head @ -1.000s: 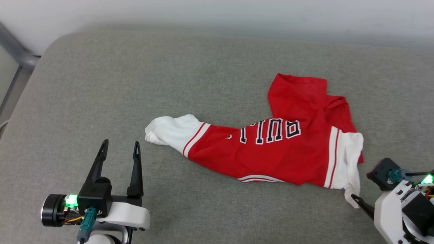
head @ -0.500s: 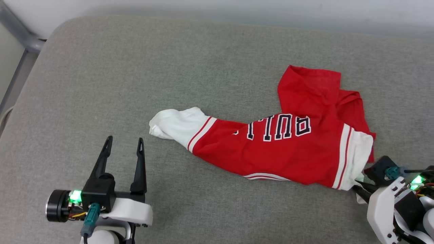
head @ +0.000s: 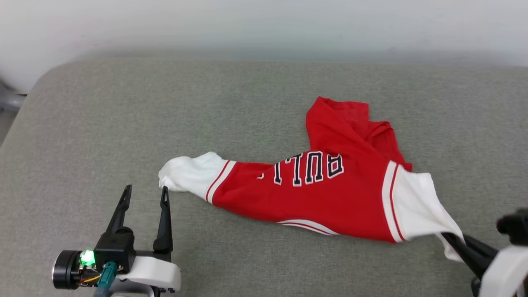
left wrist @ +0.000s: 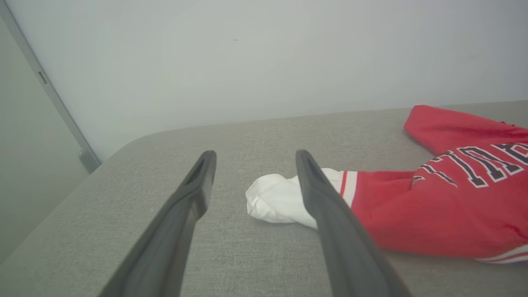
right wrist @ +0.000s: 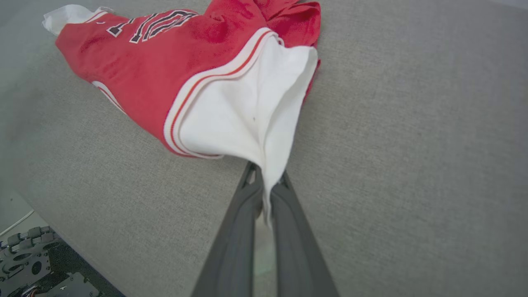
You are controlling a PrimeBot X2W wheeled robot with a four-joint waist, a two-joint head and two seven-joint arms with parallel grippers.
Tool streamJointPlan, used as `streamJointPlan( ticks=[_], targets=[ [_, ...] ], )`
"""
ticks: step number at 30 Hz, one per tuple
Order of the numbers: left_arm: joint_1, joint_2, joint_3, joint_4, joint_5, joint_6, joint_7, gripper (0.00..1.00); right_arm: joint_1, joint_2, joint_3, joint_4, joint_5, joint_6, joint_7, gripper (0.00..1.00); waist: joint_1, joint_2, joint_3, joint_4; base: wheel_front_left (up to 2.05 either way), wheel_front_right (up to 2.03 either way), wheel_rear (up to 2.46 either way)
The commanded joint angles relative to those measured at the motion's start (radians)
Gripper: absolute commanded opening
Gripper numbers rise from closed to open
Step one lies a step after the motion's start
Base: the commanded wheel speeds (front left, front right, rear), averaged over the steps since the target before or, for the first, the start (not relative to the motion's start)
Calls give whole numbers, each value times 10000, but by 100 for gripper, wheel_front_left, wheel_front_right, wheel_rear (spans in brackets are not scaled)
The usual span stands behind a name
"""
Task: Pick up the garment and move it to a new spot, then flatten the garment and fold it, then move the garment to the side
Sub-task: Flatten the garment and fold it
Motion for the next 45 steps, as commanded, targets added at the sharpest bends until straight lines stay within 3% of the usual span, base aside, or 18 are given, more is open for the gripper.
streamJointPlan(
  ticks=[1, 5, 9, 18, 19, 20, 25, 34, 40, 45],
  targets=[
    [149, -41, 58, 4, 75, -82, -24, 100, 424, 136, -372, -68, 40, -9, 74, 0, 0, -1, -144, -176, 0, 0, 0],
    [203, -156, 204, 36, 181, -227, -24, 100, 1461, 587, -1516, 126, 34, -9, 294, 0, 0, -1, -220, -321, 0, 0, 0],
    [192, -256, 273, 87, 299, -347, -24, 100, 2068, 963, -2346, 1115, 203, -11, 523, 0, 0, -1, -259, -335, 0, 0, 0],
    [277, -409, 452, 204, 470, -624, -24, 100, 2543, 1166, -3075, 3103, -152, -12, 622, 0, 0, -1, -291, -133, 0, 0, 0],
    [301, -421, 487, 213, 479, -643, -24, 100, 2443, 1244, -3102, 3099, -152, -12, 503, 27, 0, -1, -304, -137, 0, 0, 0],
    [313, -441, 514, 216, 481, -664, -24, 100, 2320, 1265, -3133, 3038, -239, -12, 323, 100, 0, -1, -316, -143, 0, 0, 0],
    [364, -503, 587, 220, 565, -730, -24, 100, 1884, 1148, -3513, 2248, -794, -11, -570, 100, 0, -1, -400, -177, 0, 0, 0],
    [304, -577, 514, 90, 746, -859, -24, 100, 1100, 1197, -4295, -380, -2058, -11, -1347, 100, 0, -1, -487, -80, 0, 0, 0],
    [185, -670, 383, 37, 824, -942, -24, 100, -125, 1310, -3350, -1587, -2689, -11, -1919, 100, 0, -1, -465, 206, 0, 0, 0],
    [185, -749, 298, -16, 865, -954, -24, 100, -1049, 1634, -2764, -1881, -3187, -11, -2062, 100, 0, -1, -500, 464, 0, 0, 0]
  ],
)
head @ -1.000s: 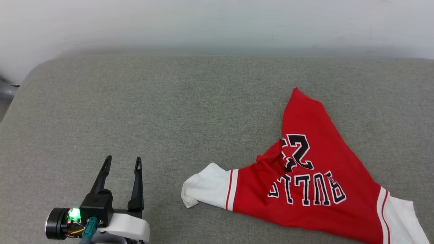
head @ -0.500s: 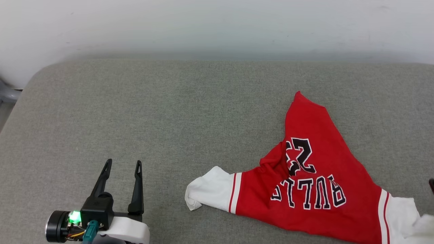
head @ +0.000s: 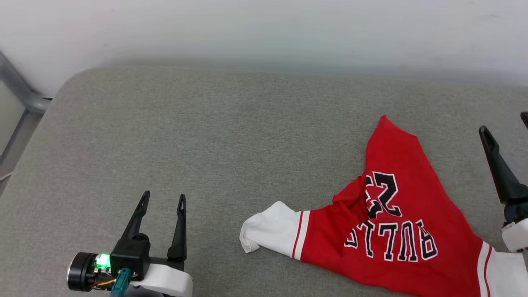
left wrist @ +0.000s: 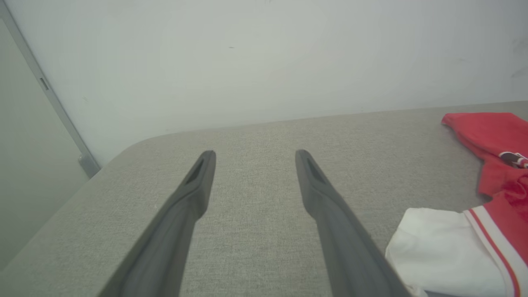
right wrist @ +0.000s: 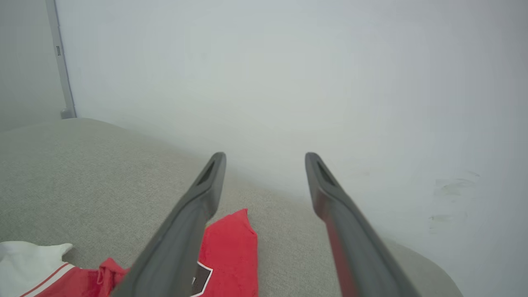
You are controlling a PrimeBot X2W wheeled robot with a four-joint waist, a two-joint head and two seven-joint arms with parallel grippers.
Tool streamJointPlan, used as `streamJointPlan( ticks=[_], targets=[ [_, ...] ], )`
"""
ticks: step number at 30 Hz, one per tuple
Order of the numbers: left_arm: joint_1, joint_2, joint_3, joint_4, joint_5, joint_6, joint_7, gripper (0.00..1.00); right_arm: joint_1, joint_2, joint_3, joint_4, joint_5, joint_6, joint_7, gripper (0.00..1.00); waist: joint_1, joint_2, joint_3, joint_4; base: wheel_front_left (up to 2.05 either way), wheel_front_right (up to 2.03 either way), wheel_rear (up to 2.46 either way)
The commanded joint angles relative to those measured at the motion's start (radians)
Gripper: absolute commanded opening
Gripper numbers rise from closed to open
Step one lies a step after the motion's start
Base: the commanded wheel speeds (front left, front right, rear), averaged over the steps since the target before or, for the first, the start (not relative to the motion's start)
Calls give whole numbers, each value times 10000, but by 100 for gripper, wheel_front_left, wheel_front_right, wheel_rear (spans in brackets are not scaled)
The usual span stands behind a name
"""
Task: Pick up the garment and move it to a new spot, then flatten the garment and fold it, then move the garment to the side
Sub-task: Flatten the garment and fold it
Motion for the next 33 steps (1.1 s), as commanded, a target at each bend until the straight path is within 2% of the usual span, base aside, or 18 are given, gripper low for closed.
streamJointPlan(
  ticks=[1, 5, 8, 14, 19, 22, 27, 33],
  targets=[
    [-94, -46, -13, -31, 23, 14, -24, 100, -110, 90, 3, 32, -145, -14, -92, 100, 0, -1, -24, 69, 0, 0, 0],
    [-65, -86, 42, -205, -29, 33, -24, 100, -372, 549, -33, 374, -365, -14, -600, 100, 0, -1, -125, 204, 0, 0, 0],
    [-268, -77, 107, -374, -143, -115, -24, 100, -242, 1088, -103, 723, -526, -14, -1059, 100, 0, -1, -209, 242, 0, 0, 0],
    [-1413, 224, 43, -432, -299, -818, -23, 100, 382, 2124, -133, 1597, -862, -13, -1877, 100, 0, -1, -364, 131, 0, 0, 0],
    [-2879, 899, -599, 197, -593, -1358, -12, 100, 750, 2595, 116, 2251, -1025, -13, -2300, 100, 0, -1, -379, -257, 0, 0, 0],
    [-3868, 1336, -1369, 641, -1090, -1464, 453, 100, 867, 2701, 189, 2584, -984, -13, -2496, 100, 0, -1, -334, -531, 0, 0, 0],
    [-5539, 2339, -3806, 911, -2875, -1463, 1923, 100, 875, 2771, 162, 2910, -956, -13, -2754, 100, 0, -1, -142, -974, 0, 0, 0],
    [-7304, 3210, -6743, 1227, -5864, -1467, 5146, 100, 623, 2788, 294, 3146, -1131, -13, -2986, 100, 0, -1, 212, -1461, 0, 0, 0]
  ],
)
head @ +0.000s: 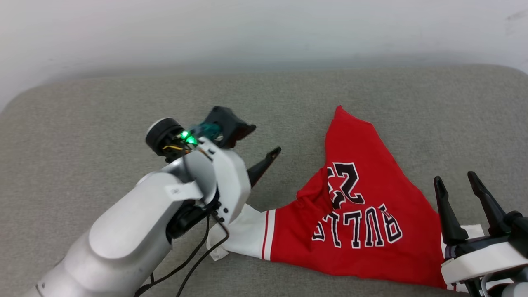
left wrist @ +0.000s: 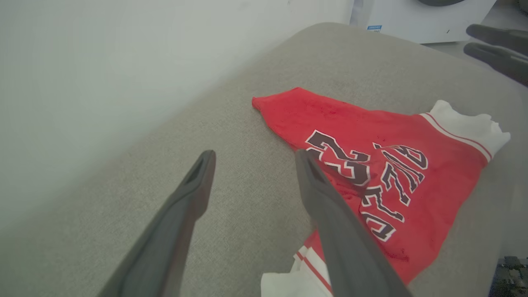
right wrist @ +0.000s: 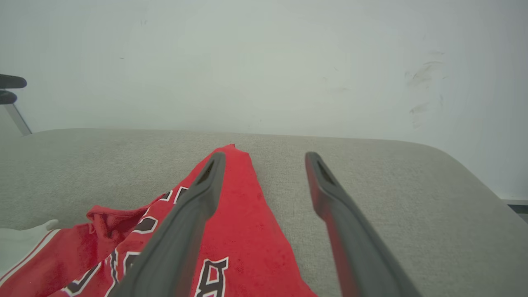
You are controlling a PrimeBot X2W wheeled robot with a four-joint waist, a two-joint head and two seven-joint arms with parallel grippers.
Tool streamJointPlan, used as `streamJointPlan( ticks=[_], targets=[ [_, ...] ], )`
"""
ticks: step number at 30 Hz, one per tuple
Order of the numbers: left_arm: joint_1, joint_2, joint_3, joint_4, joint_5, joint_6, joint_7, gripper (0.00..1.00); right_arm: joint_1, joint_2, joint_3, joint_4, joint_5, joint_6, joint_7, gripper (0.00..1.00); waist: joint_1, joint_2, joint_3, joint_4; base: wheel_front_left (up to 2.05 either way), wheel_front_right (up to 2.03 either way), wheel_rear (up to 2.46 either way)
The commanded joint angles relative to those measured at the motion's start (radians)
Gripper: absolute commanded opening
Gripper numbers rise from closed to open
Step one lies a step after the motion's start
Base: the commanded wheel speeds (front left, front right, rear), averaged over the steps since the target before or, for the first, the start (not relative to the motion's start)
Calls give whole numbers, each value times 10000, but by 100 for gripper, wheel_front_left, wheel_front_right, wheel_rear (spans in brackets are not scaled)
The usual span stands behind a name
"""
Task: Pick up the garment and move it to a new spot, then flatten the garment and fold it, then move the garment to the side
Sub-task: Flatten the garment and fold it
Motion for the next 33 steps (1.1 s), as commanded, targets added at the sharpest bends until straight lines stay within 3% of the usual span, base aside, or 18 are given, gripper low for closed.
streamJointPlan(
  ticks=[1, 5, 9, 15, 24, 25, 26, 33],
  targets=[
    [-357, 88, -371, 32, -460, 1, 514, 100, -155, 43, 30, 34, -66, -11, -59, 100, -1, 0, 197, -206, 0, 0, 0],
    [-1370, 316, -2036, 9, -2120, 0, 2641, 100, -353, 68, 110, 139, -187, -11, -175, 100, -1, 0, 482, -471, 0, 0, 0],
    [-2203, 332, -3387, 206, -2997, 0, 3897, 100, -572, 121, 196, 220, -247, -11, -274, 100, -1, 0, 828, -714, 0, 0, 0],
    [-2909, 103, -4773, 1197, -3221, -1, 4347, 100, -1012, 209, 356, 356, -329, -11, -412, 100, -1, 0, 1412, -1086, 0, 0, 0],
    [-2305, -78, -5135, 1844, -2599, -3, 4751, 100, -1471, 324, 407, 636, -531, -11, -639, 100, -1, 0, 2061, -1346, 0, 0, 0],
    [-2192, -57, -5167, 1739, -2395, -4, 4790, 74, -1502, 336, 398, 653, -535, -11, -664, 100, -1, 0, 2085, -1341, 0, 0, 0],
    [-2147, -3, -5178, 1668, -2094, -3, 4715, 0, -1520, 337, 378, 684, -552, -11, -662, 100, -1, 0, 2102, -1321, 0, 0, 0],
    [-2930, 323, -5081, 1045, -1959, 9, 3019, 0, -1555, 268, 329, 825, -638, -11, -728, 100, -1, 0, 1955, -969, 0, 0, 0]
  ],
)
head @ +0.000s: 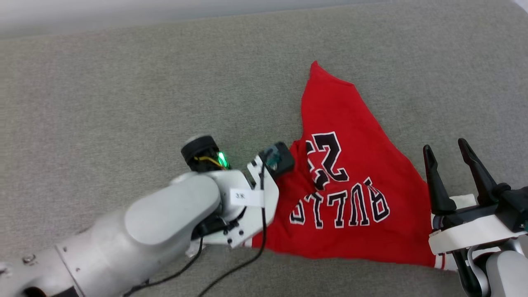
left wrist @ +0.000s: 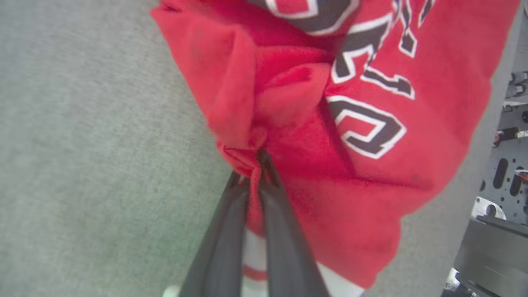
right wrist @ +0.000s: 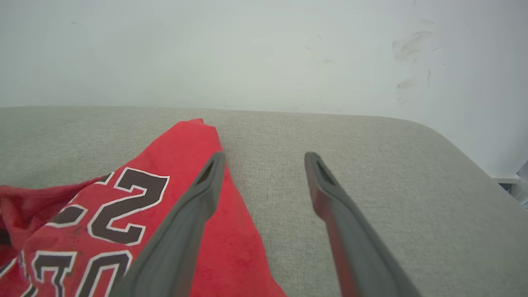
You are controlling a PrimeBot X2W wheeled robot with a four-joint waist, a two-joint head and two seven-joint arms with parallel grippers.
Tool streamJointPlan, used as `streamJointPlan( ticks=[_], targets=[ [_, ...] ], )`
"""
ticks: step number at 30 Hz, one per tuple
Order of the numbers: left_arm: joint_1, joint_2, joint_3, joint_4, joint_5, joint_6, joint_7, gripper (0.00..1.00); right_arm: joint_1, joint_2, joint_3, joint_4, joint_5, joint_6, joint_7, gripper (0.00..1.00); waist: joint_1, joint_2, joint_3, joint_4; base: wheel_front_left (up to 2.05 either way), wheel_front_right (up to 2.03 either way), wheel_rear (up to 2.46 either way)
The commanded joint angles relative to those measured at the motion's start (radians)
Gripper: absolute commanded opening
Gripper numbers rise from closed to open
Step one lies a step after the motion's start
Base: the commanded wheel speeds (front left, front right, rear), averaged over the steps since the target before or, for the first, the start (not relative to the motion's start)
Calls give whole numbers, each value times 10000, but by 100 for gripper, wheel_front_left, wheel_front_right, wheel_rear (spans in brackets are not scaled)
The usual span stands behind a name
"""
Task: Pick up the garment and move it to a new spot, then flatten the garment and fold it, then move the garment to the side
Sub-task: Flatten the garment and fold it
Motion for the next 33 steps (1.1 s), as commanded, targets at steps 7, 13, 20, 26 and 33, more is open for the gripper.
streamJointPlan(
  ticks=[7, 13, 20, 26, 33],
  targets=[
    [-1226, 855, 31, -282, -601, 22, -1468, 0, 86, 51, -61, -25, -131, -11, -77, 100, -1, 0, -181, 285, 0, 0, 0],
    [-1892, 1324, 109, 608, -969, 22, -2032, 0, -164, 124, 18, -191, -135, -11, -82, 100, -1, 0, 159, 41, 0, 0, 0],
    [-1658, 1031, 66, 3211, -775, 22, -2933, 0, -335, 227, -99, -321, -231, -11, -71, 100, -1, 0, 633, -446, 0, 0, 0],
    [-1191, 662, 22, 4283, -587, 22, -3572, 86, -393, 174, -193, -356, -221, -11, -72, 100, -1, 0, 551, -463, 0, 0, 0],
    [-1065, 356, 468, 4482, -319, 286, -6585, 100, -403, -313, -303, -558, -68, -11, -71, 100, -1, 0, -131, -60, 0, 0, 0]
  ],
)
